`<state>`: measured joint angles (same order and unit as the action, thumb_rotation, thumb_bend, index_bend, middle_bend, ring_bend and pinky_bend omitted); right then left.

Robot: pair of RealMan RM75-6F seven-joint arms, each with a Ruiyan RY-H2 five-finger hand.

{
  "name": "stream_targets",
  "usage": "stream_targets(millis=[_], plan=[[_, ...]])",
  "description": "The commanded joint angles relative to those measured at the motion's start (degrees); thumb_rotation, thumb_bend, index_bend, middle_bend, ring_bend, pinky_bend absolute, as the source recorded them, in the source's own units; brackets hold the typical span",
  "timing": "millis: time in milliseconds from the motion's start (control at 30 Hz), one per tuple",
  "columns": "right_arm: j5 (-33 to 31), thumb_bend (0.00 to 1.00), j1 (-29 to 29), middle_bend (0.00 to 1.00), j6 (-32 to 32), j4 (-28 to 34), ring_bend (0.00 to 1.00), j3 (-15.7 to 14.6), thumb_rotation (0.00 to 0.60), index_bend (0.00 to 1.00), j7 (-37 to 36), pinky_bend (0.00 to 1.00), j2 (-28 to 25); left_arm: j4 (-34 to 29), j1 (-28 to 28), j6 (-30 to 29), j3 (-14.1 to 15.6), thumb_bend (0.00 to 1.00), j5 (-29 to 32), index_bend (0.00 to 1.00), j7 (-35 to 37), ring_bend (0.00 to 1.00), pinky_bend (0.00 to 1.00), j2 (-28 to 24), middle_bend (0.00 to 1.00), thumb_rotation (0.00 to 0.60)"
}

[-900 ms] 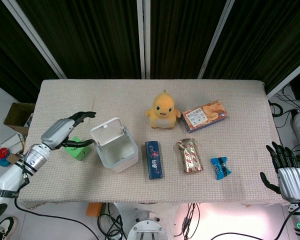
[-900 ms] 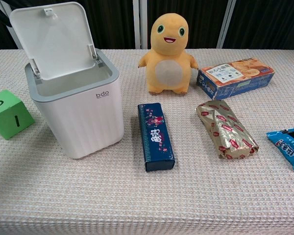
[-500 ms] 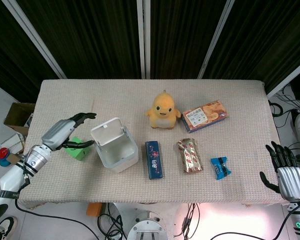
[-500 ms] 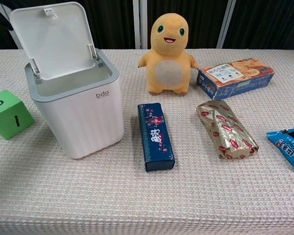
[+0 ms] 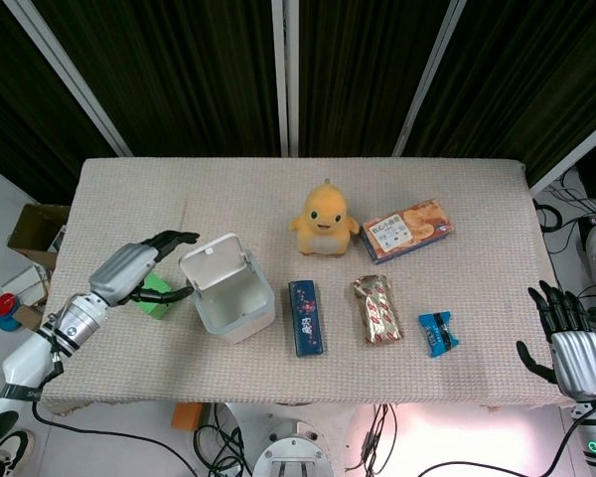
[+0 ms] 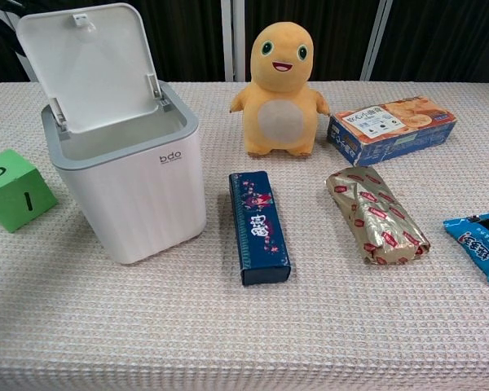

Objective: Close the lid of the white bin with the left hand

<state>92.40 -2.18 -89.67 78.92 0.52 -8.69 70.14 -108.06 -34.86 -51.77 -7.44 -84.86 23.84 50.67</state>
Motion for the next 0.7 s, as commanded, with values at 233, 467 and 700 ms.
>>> stream_targets(millis=[233, 467, 700], plan=[[-0.14, 0.29, 0.00, 0.00, 0.19, -0.23, 0.00, -0.04, 0.600, 0.00, -0.25, 0.00, -0.04, -4.50, 1.66, -6.38, 1.20, 0.18, -4.24, 0.10, -13.52, 0.10, 0.24, 2.73, 0.17, 0.165], [-0.14, 0.29, -0.11, 0.00, 0.30, -0.50, 0.00, 0.02, 0.600, 0.00, -0.45, 0.00, 0.03, -5.55, 3.87, -9.69, 4.55, 0.19, -9.58, 0.10, -19.12, 0.10, 0.24, 5.88, 0.20, 0.160], [-0.20, 0.29, -0.19, 0.00, 0.84, -0.78, 0.00, -0.20, 0.600, 0.00, -0.07, 0.00, 0.43, -4.08, 4.90, -11.01, 7.09, 0.19, -13.53, 0.10, -22.21, 0.10, 0.24, 8.95, 0.21, 0.161]])
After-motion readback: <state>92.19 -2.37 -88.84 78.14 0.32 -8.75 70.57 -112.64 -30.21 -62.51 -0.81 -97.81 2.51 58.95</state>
